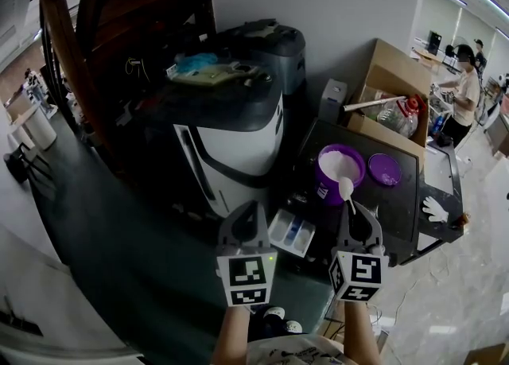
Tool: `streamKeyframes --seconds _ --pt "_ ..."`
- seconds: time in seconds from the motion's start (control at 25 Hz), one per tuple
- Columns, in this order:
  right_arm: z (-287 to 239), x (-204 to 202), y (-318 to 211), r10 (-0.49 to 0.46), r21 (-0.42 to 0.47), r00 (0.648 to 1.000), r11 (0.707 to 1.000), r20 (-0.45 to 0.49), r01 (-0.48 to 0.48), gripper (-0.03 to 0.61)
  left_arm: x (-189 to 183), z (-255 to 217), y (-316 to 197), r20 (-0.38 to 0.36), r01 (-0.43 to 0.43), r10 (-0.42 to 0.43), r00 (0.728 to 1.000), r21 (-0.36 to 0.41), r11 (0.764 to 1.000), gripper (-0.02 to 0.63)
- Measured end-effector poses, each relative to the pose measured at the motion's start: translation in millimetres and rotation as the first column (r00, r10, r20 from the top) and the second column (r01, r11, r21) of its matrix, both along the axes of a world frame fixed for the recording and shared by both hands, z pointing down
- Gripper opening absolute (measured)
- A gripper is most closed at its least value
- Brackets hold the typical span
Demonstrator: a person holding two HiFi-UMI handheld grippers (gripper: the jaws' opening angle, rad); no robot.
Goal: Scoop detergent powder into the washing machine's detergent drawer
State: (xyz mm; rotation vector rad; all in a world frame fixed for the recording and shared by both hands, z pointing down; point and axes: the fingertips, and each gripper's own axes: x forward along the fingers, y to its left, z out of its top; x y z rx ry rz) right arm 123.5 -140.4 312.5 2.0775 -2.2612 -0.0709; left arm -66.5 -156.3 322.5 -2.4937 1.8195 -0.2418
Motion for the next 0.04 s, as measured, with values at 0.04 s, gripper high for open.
streamKeyframes --seconds 0.04 --pt "0.2 -1.2 -0.7 -0.002 -0.001 1.000 1.000 0.001 0.002 0.020 0.1 0.3 -0.9 0.000 -0.001 0.001 1.000 0.000 1.000 0.003"
